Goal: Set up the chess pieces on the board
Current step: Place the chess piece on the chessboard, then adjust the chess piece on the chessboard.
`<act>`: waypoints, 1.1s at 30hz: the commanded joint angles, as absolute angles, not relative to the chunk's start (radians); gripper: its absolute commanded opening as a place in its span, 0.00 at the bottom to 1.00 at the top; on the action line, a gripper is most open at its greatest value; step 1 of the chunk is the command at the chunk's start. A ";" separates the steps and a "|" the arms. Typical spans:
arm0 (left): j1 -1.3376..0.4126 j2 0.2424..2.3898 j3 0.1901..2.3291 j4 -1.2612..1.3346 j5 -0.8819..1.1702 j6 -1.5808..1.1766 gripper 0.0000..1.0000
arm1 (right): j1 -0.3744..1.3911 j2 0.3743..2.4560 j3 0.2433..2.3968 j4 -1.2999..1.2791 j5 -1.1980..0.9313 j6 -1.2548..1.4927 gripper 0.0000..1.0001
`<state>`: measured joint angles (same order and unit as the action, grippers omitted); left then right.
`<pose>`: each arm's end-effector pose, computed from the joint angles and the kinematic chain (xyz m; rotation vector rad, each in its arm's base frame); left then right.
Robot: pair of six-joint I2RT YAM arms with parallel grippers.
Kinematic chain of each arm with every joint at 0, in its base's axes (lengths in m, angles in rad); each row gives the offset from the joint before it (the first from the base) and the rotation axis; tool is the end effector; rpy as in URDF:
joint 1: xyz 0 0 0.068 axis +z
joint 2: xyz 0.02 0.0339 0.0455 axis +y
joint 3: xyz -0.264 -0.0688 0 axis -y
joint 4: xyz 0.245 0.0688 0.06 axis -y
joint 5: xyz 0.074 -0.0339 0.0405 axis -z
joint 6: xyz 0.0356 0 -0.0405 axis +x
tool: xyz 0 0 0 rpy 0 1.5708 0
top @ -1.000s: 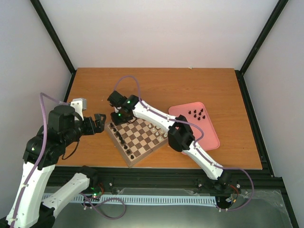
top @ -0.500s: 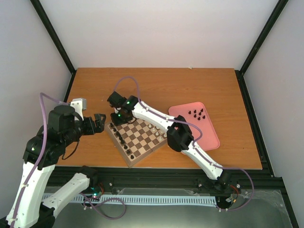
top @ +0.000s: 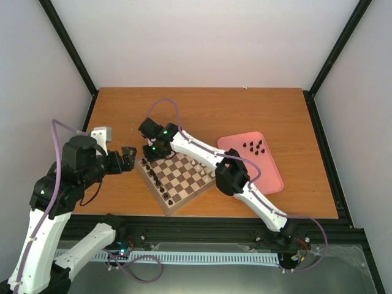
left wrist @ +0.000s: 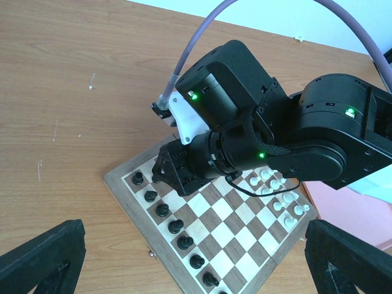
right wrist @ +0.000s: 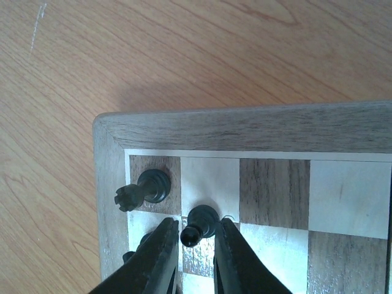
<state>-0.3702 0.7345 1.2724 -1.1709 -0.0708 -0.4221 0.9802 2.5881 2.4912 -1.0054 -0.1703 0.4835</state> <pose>0.0867 -0.0309 0.4027 -0.0977 2.2238 -0.3623 0.2976 0.4548 0.1910 -0.7534 2.7360 0.6326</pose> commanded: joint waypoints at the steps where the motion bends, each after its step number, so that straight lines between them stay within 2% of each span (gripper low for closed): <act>1: -0.367 0.729 1.286 -1.176 -0.077 -0.404 1.00 | 0.974 2.612 2.525 -1.010 -0.173 0.485 0.19; 8: -0.367 0.731 1.284 -1.174 -0.074 -0.403 1.00 | 0.970 2.602 2.528 -1.007 -0.168 0.487 0.21; 16: -0.367 0.740 1.282 -1.169 -0.074 -0.402 1.00 | 0.958 2.552 2.540 -0.989 -0.161 0.465 0.32; 21: -0.367 0.750 1.287 -1.171 -0.079 -0.403 1.00 | 0.949 2.512 2.536 -1.003 -0.156 0.442 0.35; 28: -0.367 0.763 1.299 -1.187 -0.141 -0.419 1.00 | 0.925 2.423 2.429 -1.031 -0.050 0.426 0.36; 33: -0.367 0.772 1.315 -1.163 -0.180 -0.449 1.00 | 0.920 2.440 2.435 -1.059 -0.059 0.361 0.37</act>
